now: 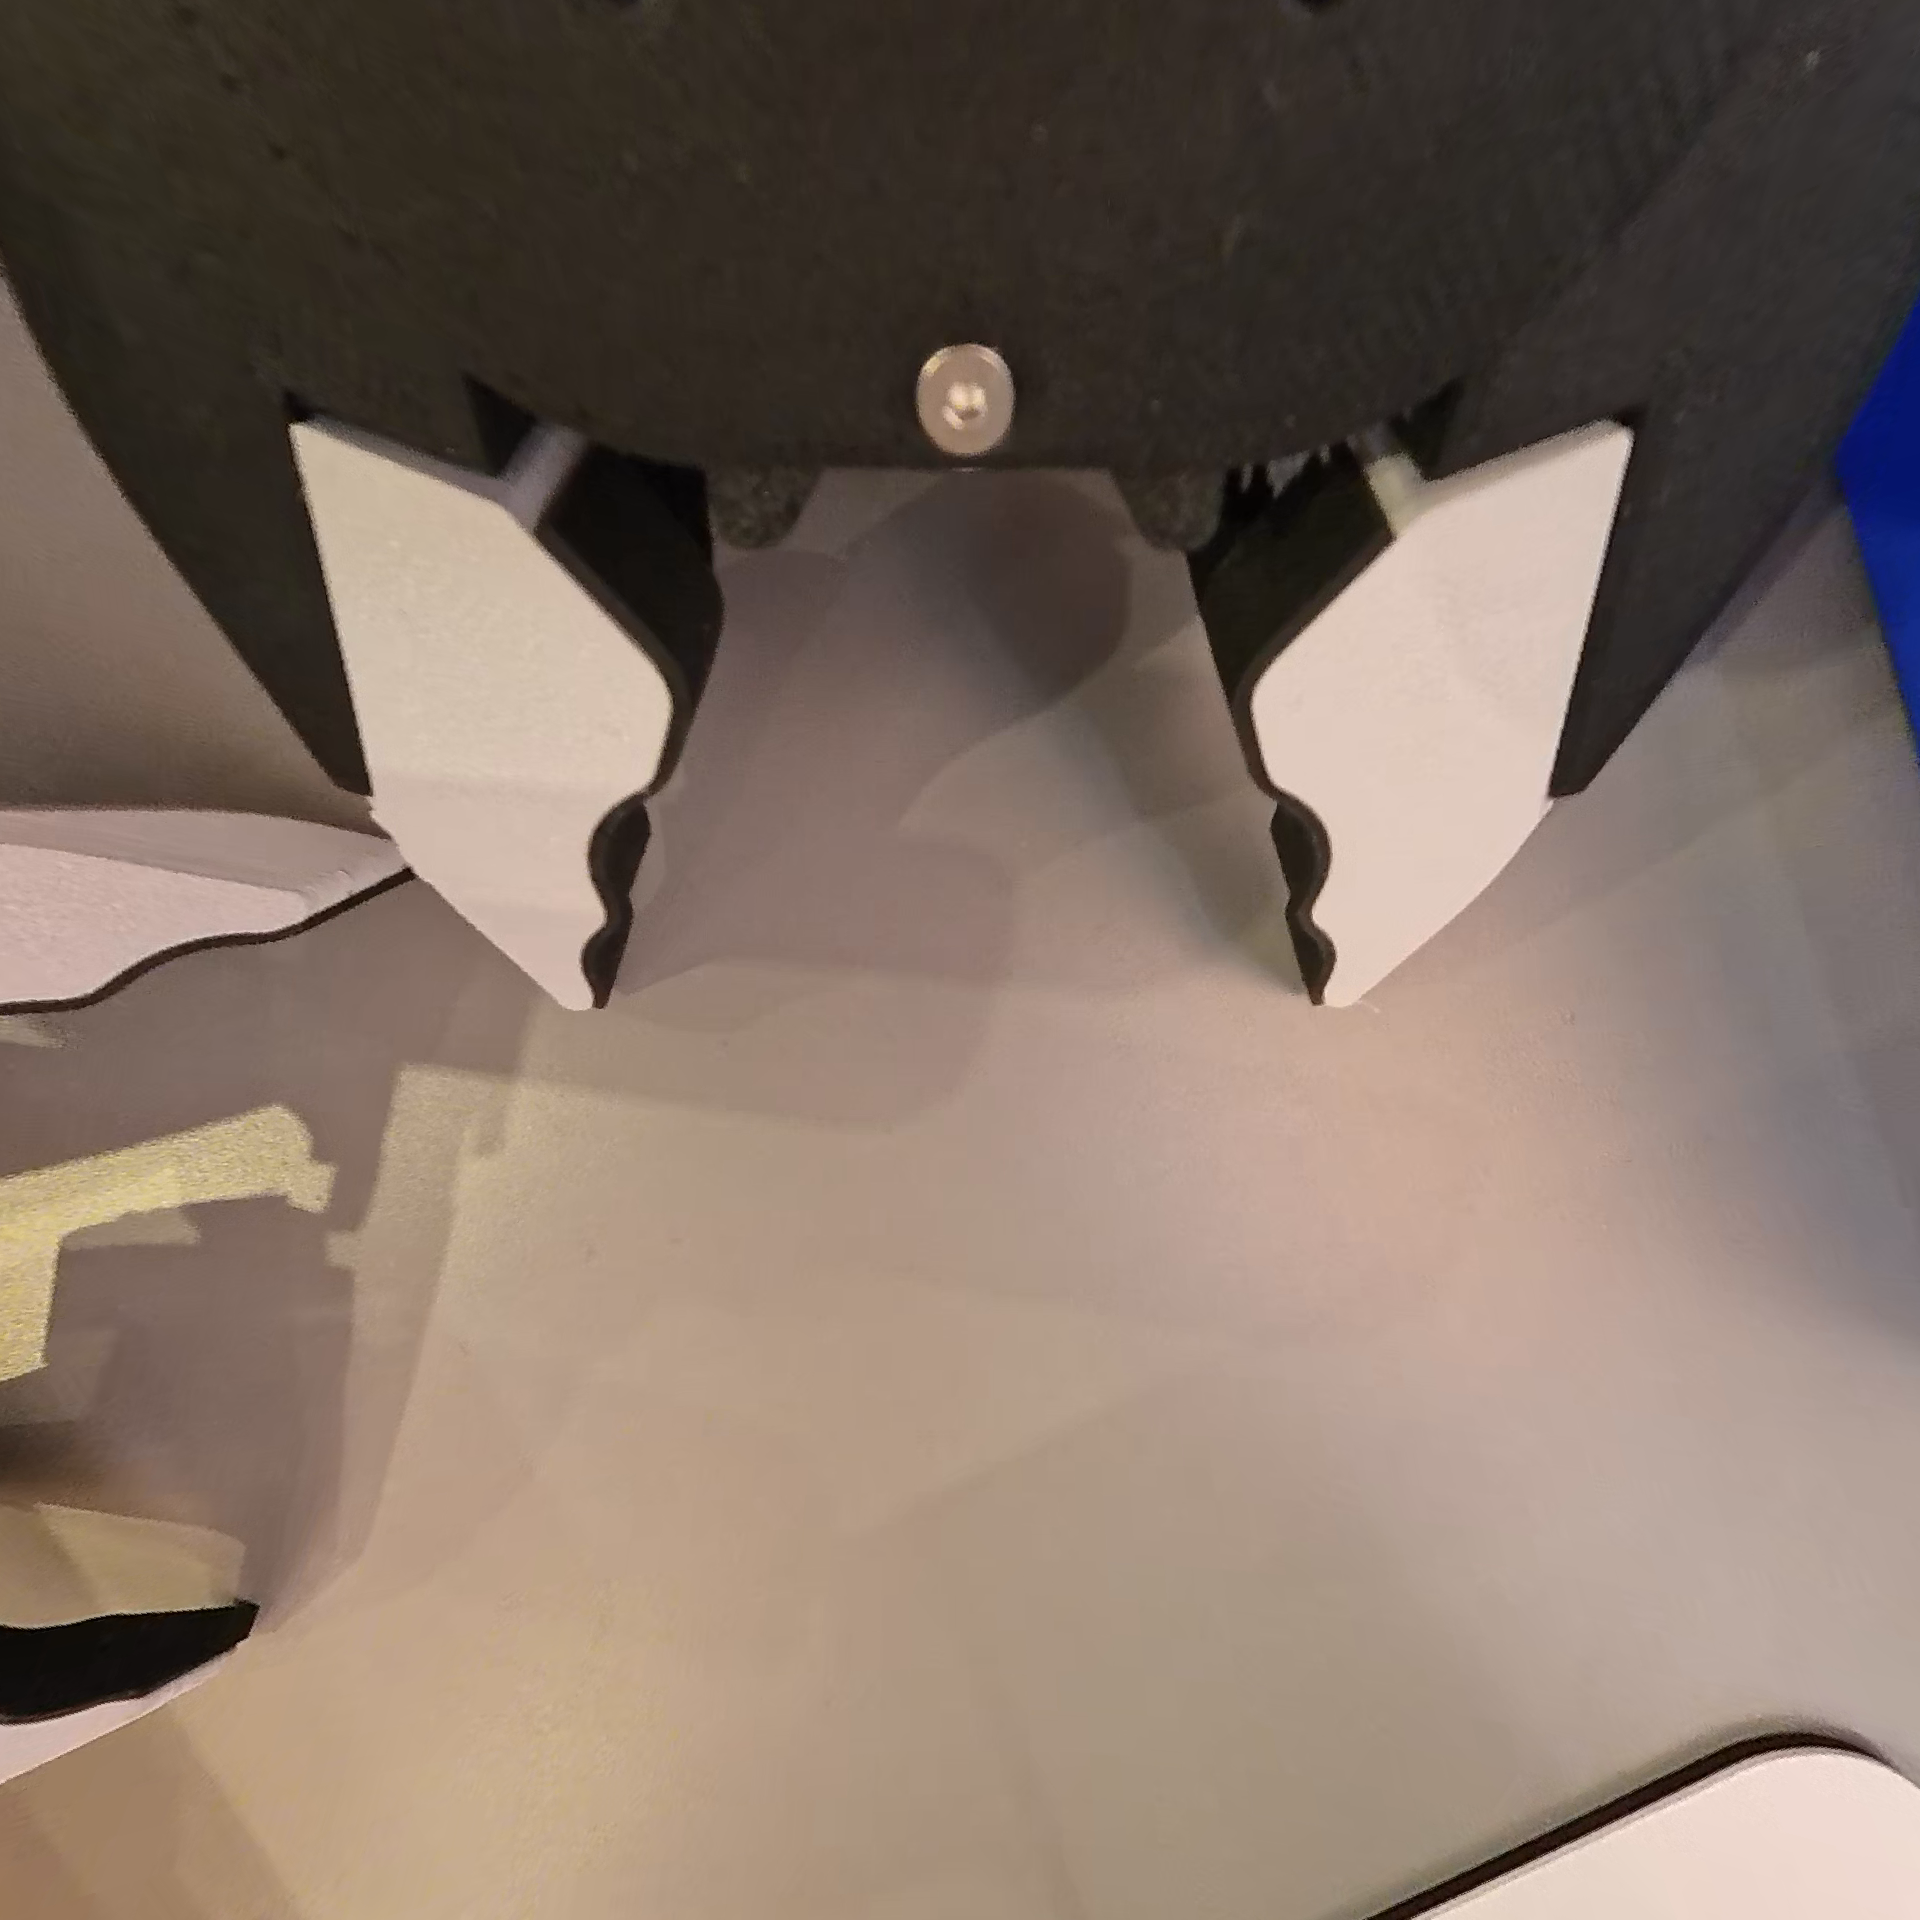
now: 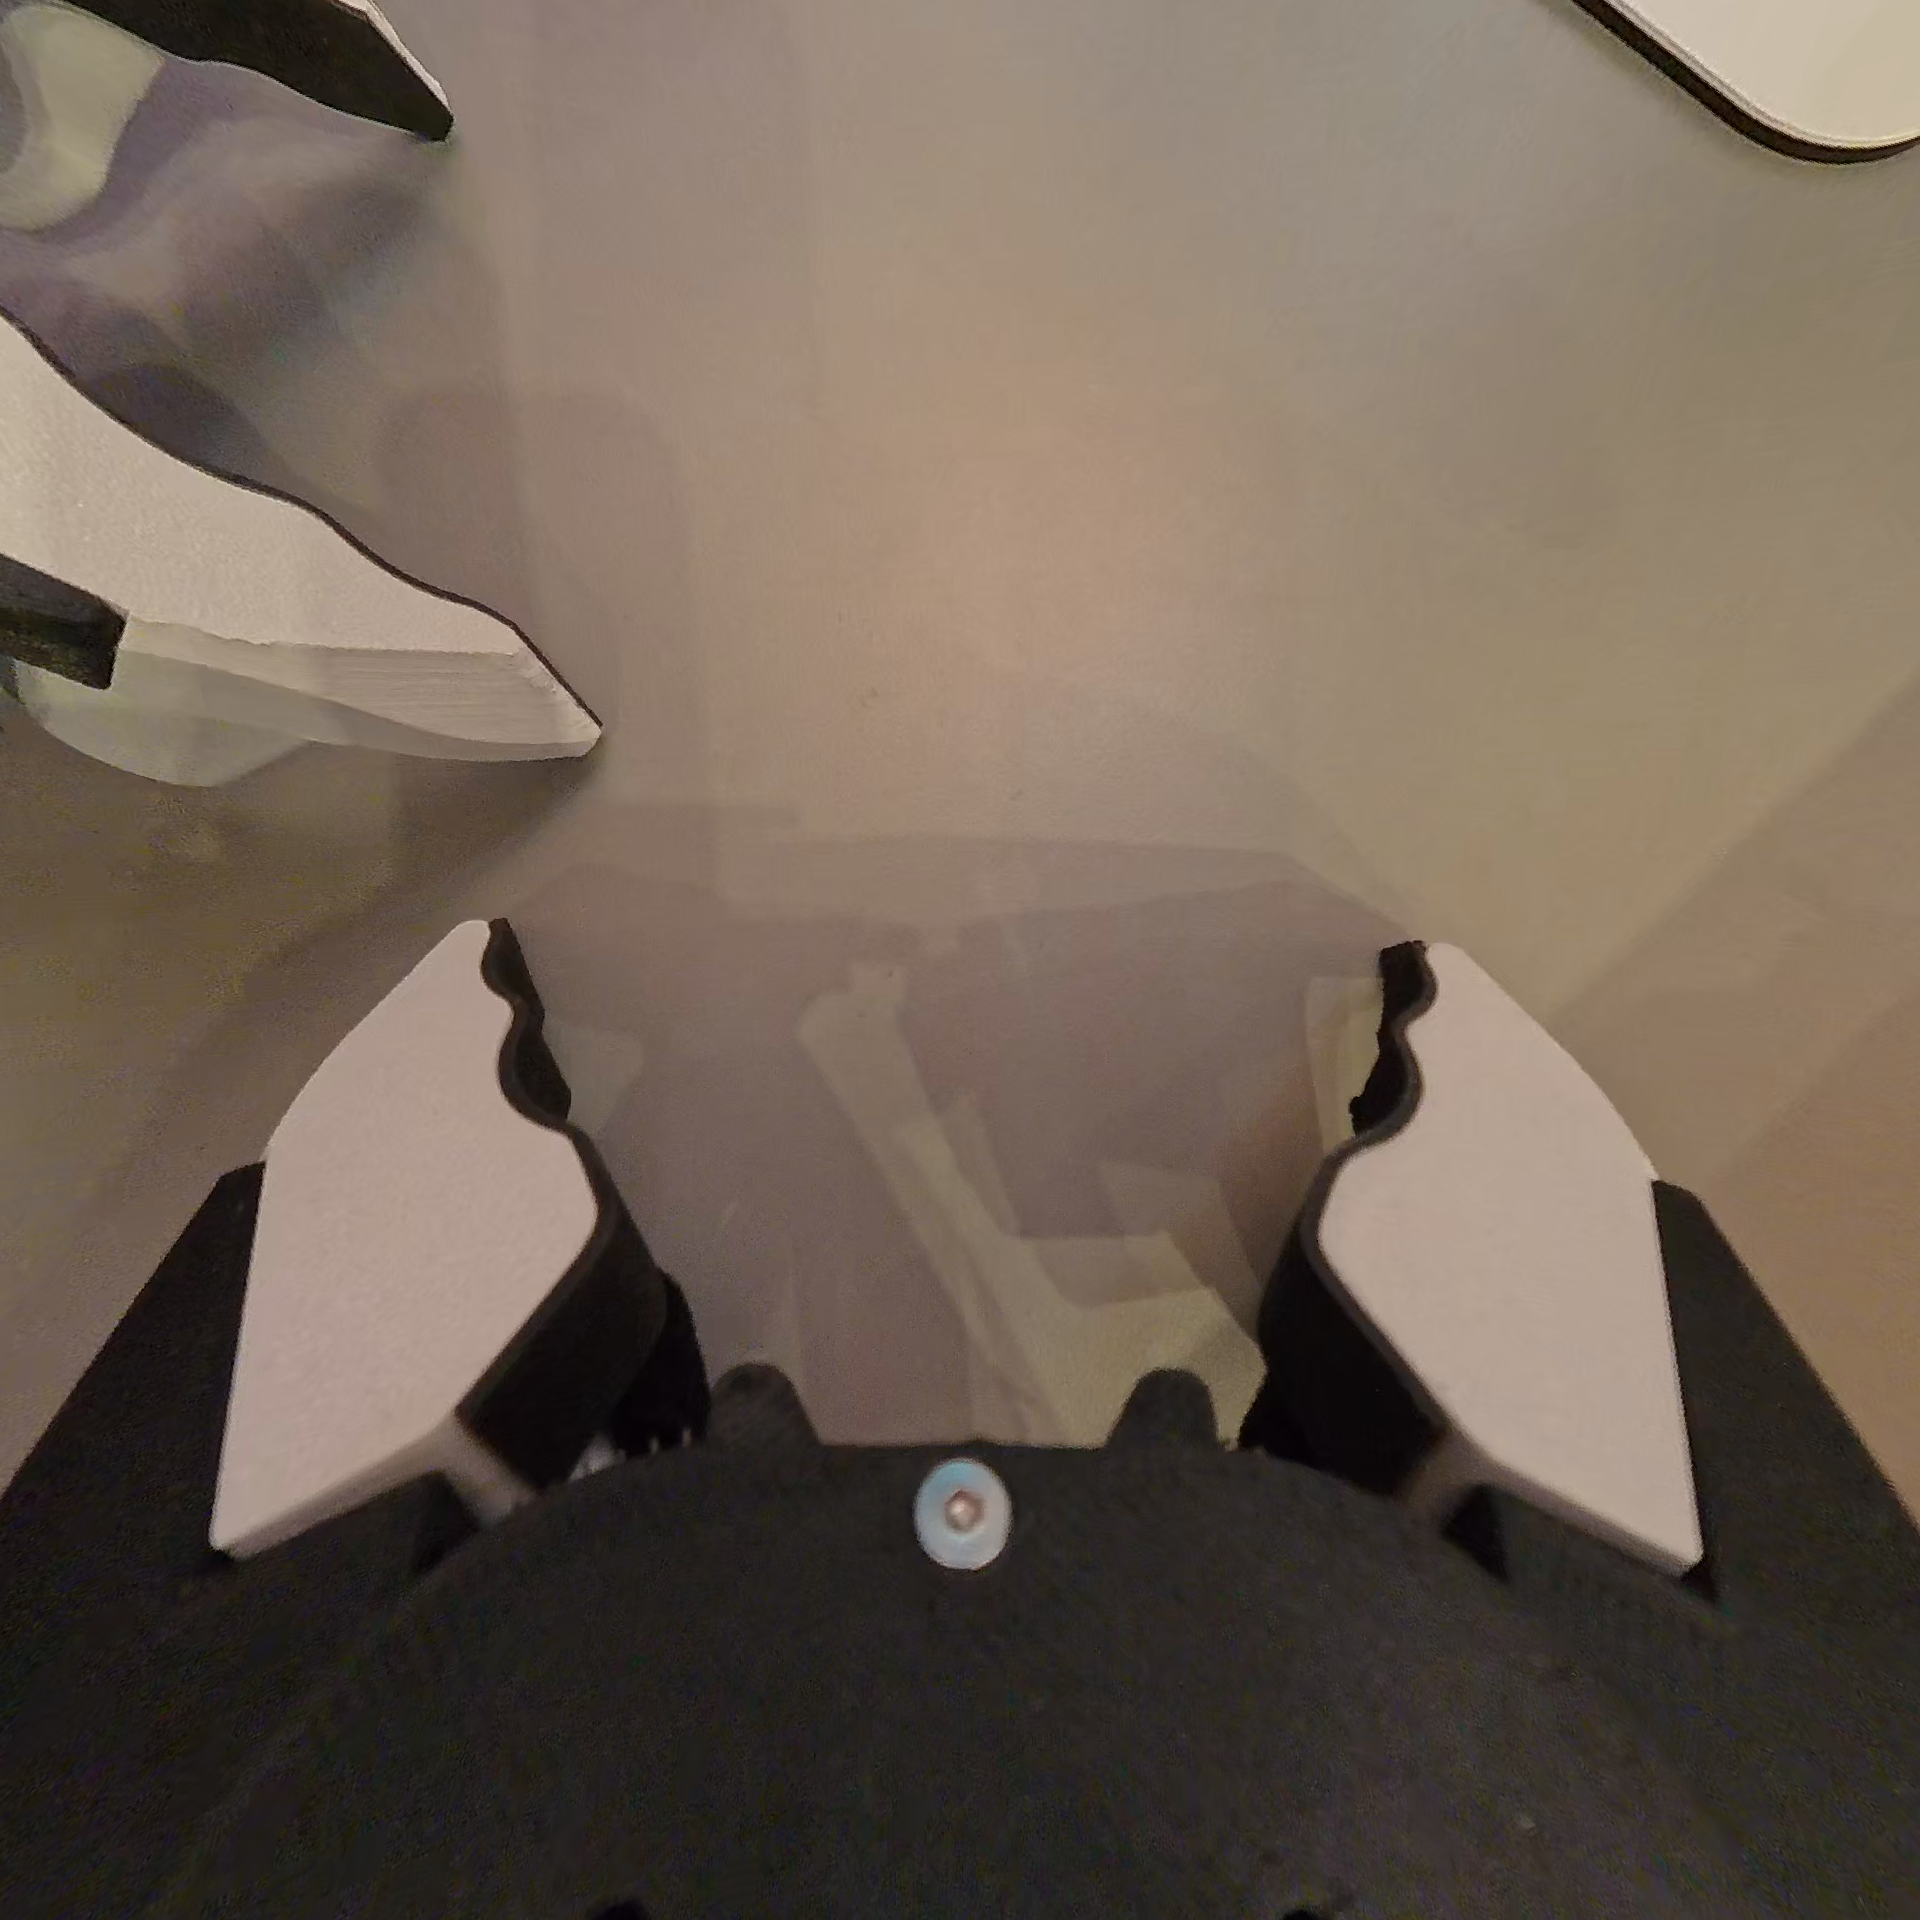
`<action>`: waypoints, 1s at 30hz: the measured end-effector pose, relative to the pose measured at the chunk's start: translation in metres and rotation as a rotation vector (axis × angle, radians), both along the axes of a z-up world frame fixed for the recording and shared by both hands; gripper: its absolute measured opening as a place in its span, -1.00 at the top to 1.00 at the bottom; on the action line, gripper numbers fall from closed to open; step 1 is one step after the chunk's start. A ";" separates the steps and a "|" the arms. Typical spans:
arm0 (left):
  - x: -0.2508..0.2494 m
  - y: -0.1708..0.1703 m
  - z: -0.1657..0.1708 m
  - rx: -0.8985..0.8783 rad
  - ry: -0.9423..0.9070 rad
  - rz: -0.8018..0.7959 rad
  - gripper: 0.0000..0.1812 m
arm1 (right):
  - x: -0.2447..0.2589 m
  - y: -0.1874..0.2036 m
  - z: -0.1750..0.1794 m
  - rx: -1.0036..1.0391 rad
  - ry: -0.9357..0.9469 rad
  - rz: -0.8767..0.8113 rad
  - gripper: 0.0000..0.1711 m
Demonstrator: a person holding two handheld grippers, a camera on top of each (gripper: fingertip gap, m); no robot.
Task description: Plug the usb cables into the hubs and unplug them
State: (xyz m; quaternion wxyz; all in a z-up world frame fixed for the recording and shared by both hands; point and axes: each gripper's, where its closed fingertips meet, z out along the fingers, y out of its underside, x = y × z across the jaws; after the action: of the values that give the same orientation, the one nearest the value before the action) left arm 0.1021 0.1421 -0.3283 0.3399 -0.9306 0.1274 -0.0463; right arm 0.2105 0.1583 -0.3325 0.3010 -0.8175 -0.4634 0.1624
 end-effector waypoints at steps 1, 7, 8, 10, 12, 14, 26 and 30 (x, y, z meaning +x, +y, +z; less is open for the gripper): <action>0.000 0.000 0.000 0.000 -0.001 0.000 -0.31 | 0.001 -0.001 0.000 0.000 0.000 0.000 -0.71; -0.001 0.003 -0.002 -0.008 0.002 0.001 -0.40 | -0.003 -0.003 0.001 0.000 0.000 -0.027 -0.71; -0.001 0.003 -0.002 -0.010 0.002 0.002 -0.41 | -0.005 -0.003 0.002 0.000 0.000 -0.033 -0.71; -0.002 0.004 -0.003 -0.016 0.003 0.007 -0.46 | -0.008 -0.004 0.003 -0.001 0.001 -0.038 -0.71; -0.002 0.006 -0.004 -0.025 0.005 0.012 -0.53 | -0.008 -0.005 0.002 -0.001 0.001 -0.039 -0.71; -0.002 0.007 -0.005 -0.031 0.007 0.012 -0.57 | -0.012 -0.003 0.003 -0.003 0.001 -0.042 -0.71; -0.003 0.008 -0.006 -0.037 0.007 0.015 -0.61 | -0.015 -0.002 0.004 -0.001 0.001 -0.055 -0.71; -0.003 0.008 -0.006 -0.037 0.007 0.014 -0.62 | -0.014 -0.001 0.002 0.000 0.002 -0.056 -0.71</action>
State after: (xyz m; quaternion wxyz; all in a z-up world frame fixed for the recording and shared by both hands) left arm 0.0995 0.1496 -0.3339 0.3226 -0.9378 0.1210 -0.0428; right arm 0.1969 0.1571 -0.3300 0.3059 -0.8299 -0.4401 0.1550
